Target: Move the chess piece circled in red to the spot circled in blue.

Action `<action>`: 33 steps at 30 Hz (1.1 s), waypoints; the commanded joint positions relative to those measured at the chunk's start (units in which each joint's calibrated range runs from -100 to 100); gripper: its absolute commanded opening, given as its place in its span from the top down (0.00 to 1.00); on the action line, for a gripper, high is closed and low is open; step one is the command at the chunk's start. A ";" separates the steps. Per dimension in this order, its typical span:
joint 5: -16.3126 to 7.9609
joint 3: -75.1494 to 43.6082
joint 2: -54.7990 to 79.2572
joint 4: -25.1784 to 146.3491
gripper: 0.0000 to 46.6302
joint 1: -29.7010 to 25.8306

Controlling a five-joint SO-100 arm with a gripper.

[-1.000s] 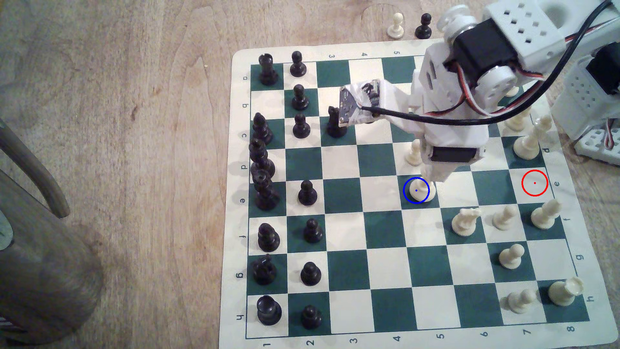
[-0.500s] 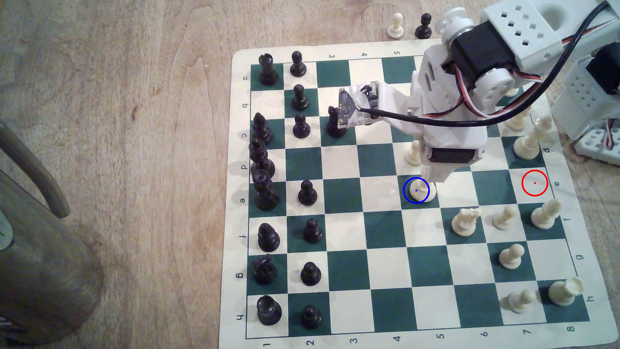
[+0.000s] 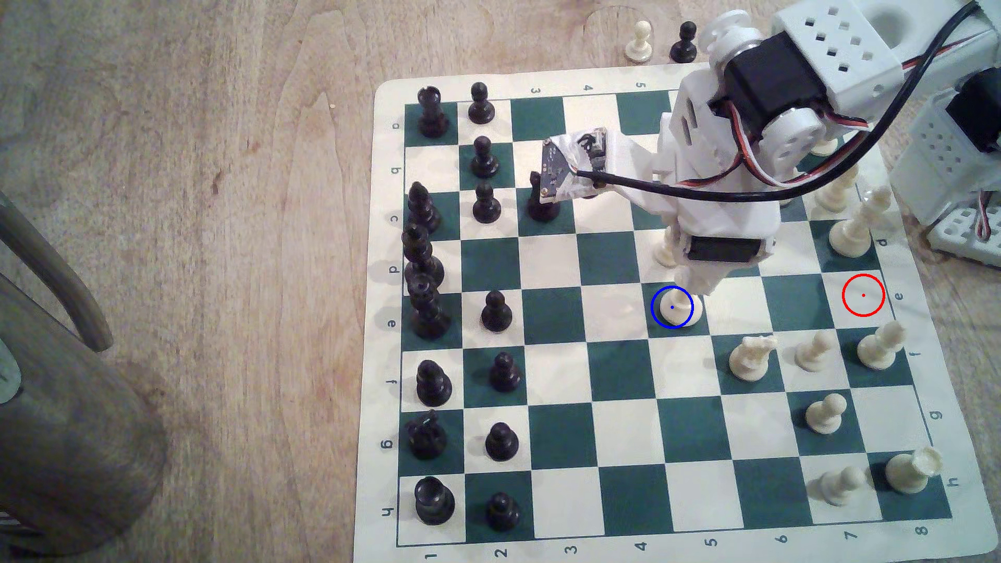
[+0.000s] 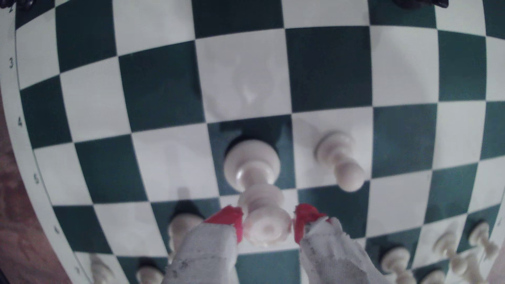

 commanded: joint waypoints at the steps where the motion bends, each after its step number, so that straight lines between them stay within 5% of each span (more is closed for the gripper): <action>1: 0.29 -3.53 -1.00 -0.45 0.65 0.53; 10: 0.39 -1.99 -4.65 -0.12 0.49 0.84; 18: 0.59 3.99 -22.73 -3.23 0.47 3.03; 24: 1.76 18.86 -42.00 -6.59 0.76 6.94; 33: 4.35 39.08 -70.27 -13.39 0.83 14.69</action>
